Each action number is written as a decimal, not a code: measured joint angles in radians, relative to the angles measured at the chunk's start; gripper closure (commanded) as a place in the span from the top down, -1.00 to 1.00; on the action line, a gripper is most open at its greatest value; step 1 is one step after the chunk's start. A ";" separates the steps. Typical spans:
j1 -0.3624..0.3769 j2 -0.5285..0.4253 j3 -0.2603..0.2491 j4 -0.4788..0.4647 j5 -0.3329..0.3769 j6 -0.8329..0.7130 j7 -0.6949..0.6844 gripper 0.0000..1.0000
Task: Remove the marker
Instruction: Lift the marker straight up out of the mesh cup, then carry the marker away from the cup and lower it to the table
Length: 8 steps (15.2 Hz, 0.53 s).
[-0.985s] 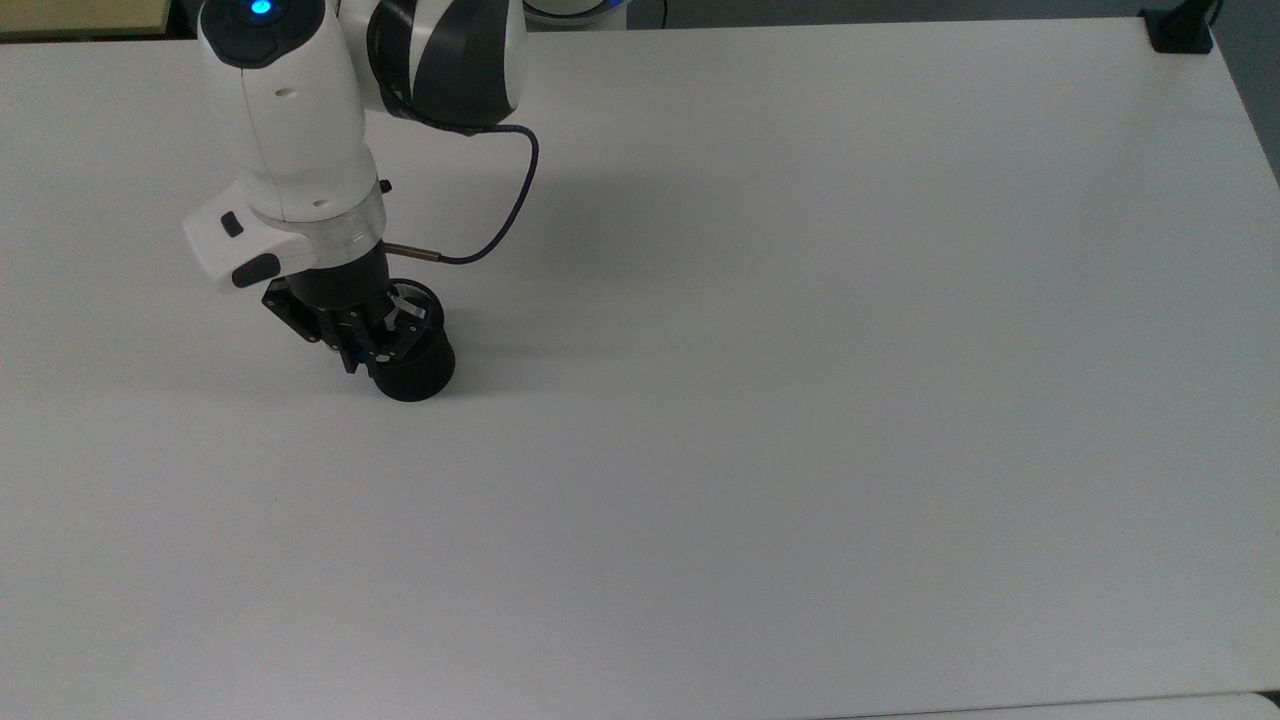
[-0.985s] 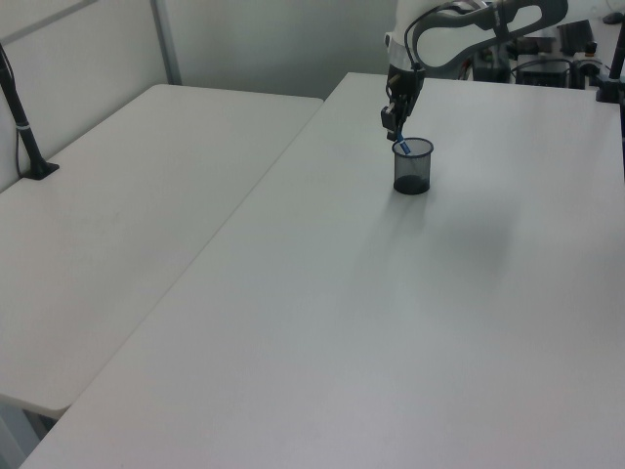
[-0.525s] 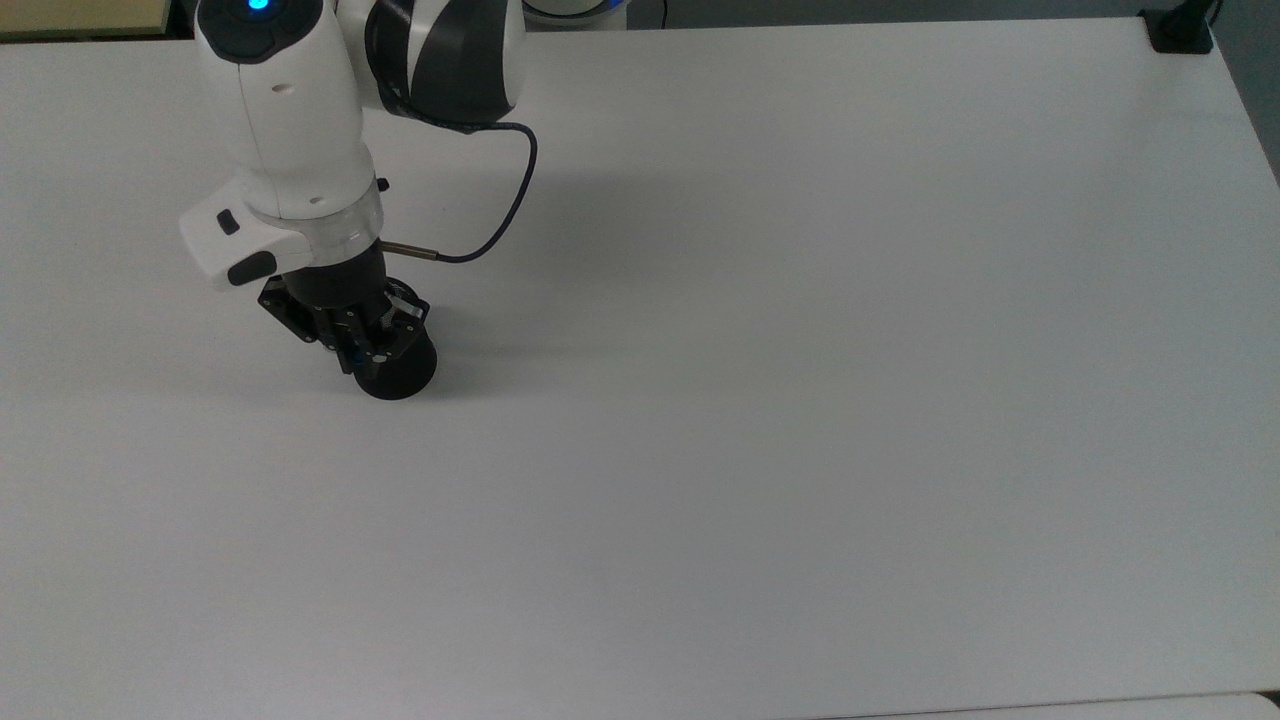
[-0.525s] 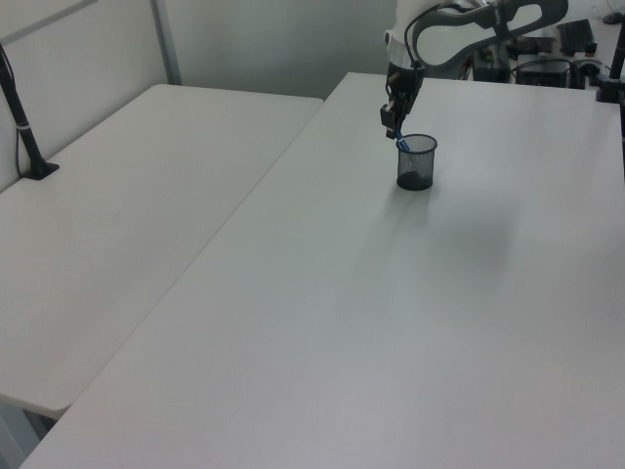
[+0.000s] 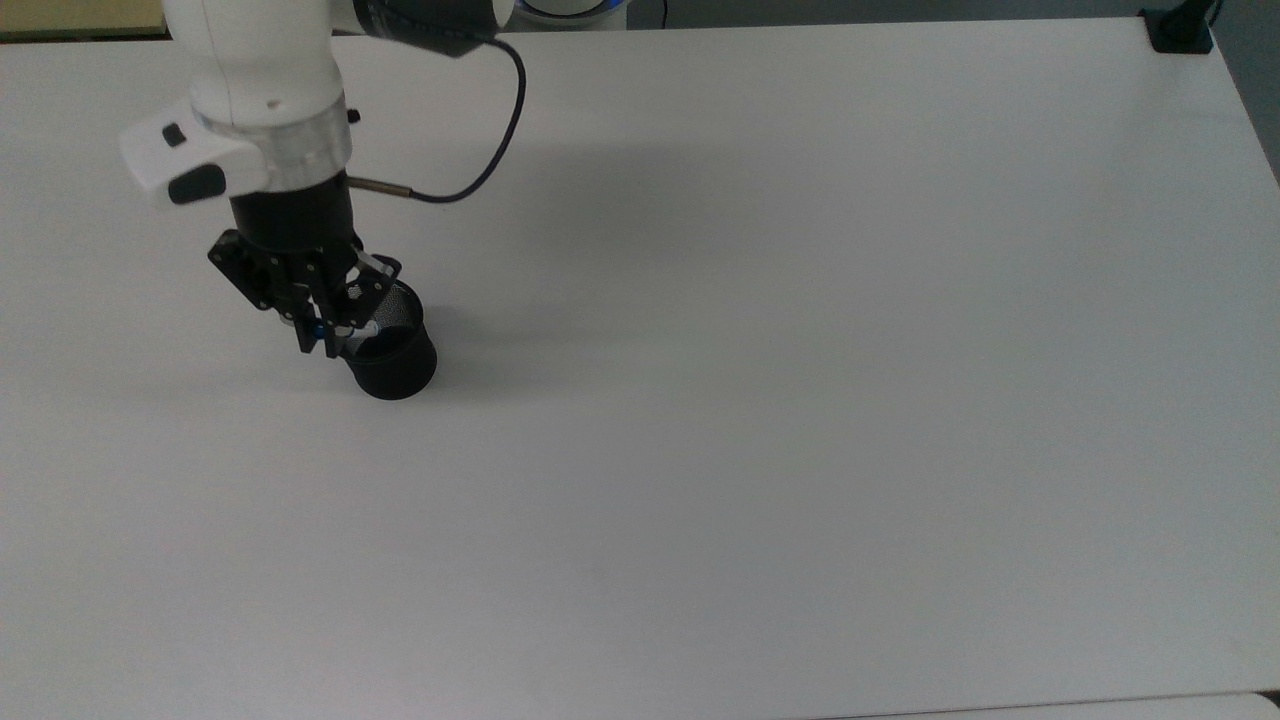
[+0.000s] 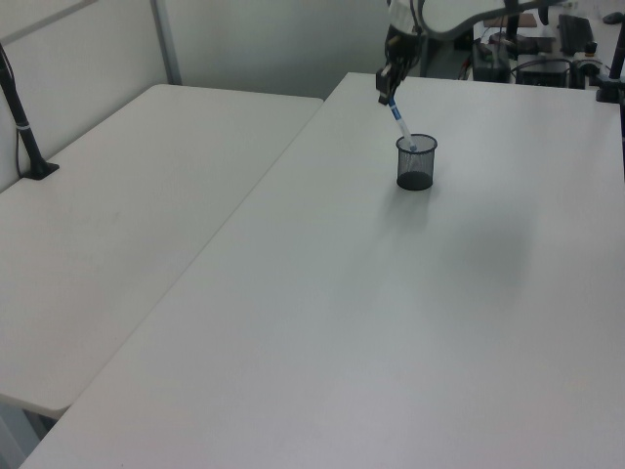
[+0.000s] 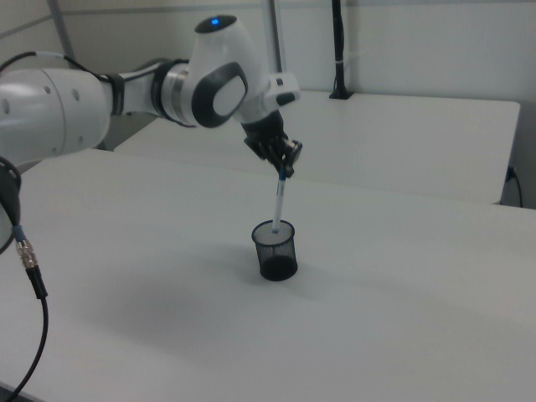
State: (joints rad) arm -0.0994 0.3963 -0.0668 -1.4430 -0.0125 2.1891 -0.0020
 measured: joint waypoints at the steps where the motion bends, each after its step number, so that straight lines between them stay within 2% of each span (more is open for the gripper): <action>1: 0.001 -0.026 0.001 0.002 0.004 0.000 0.000 -0.99; 3: 0.003 -0.082 0.004 0.002 0.032 -0.020 0.000 -0.99; 5: 0.008 -0.124 0.007 0.001 0.051 -0.105 0.000 -0.98; 8: 0.037 -0.138 0.024 -0.006 0.071 -0.258 0.000 -0.98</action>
State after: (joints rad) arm -0.0622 0.2585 -0.0425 -1.4485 0.0580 1.9306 -0.0025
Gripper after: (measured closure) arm 0.824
